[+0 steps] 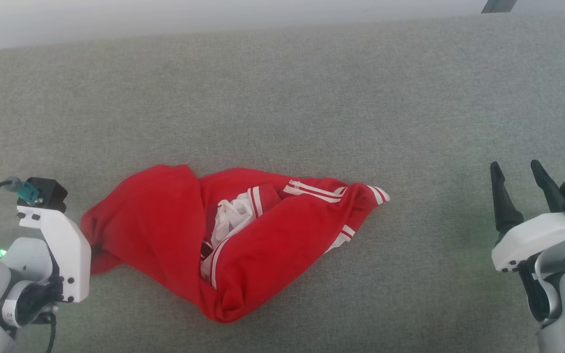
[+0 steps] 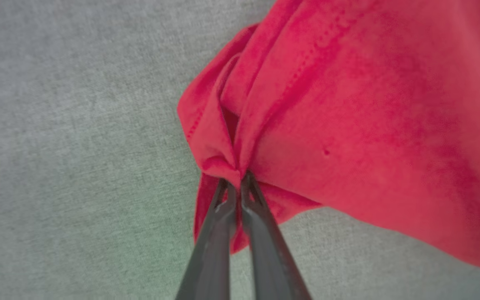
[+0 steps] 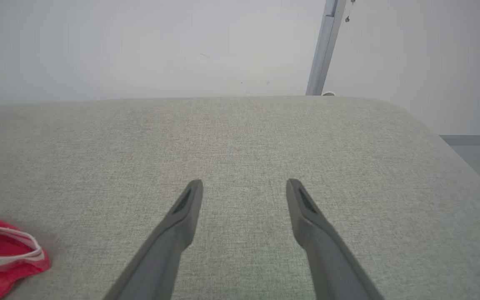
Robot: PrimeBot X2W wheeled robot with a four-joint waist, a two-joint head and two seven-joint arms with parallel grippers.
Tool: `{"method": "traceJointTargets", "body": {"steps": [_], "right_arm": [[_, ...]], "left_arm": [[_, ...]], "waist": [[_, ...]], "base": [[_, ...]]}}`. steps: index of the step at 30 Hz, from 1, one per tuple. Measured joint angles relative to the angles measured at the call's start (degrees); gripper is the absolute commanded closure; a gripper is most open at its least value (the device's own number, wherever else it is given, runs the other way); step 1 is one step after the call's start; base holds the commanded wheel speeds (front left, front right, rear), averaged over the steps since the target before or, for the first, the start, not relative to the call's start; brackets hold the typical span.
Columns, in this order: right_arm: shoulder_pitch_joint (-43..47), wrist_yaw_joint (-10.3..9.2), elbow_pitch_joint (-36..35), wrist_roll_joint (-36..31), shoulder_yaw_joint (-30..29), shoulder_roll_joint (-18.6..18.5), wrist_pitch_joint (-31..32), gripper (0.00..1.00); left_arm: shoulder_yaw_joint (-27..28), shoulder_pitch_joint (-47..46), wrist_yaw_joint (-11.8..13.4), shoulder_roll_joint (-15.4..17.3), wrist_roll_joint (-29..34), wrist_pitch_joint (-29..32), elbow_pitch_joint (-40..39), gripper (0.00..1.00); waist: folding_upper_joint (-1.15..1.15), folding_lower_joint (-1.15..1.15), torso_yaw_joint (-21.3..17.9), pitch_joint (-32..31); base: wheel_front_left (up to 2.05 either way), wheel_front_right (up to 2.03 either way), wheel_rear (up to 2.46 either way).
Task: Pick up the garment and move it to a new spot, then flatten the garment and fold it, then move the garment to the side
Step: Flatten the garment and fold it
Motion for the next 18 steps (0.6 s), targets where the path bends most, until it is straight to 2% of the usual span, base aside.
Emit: {"method": "traceJointTargets", "body": {"steps": [1, 2, 11, 18], "right_arm": [[0.0, 0.0, 0.1, 0.0, 0.1, 0.0, 0.0, 0.0], [0.0, 0.0, 0.2, 0.0, 0.1, -0.1, 0.0, 0.0], [0.8, 0.0, 0.6, 0.0, 0.2, -0.1, -0.1, 0.0], [1.0, 0.0, 1.0, -0.2, 0.5, 0.0, -0.5, 0.0]], "left_arm": [[0.0, 0.1, 0.2, 0.1, 0.0, 0.0, -0.4, 0.25], [-0.1, 0.1, 0.4, 0.3, 0.1, 0.1, -1.0, 0.0], [-0.4, -2.8, 3.2, 5.0, 3.0, 5.5, -13.7, 0.0], [-2.4, -8.0, 2.8, 4.1, 4.2, 10.1, -21.0, 0.0]], "waist": [[0.0, 0.0, 0.0, -0.1], [0.0, 0.0, -0.1, -0.3], [0.0, 0.0, -0.7, -2.0], [0.0, 0.0, -1.8, -3.0]], "base": [[0.0, 0.0, 0.0], [0.0, 0.0, 0.0], [0.0, 0.0, 0.0], [0.0, 0.0, 0.0]]}}
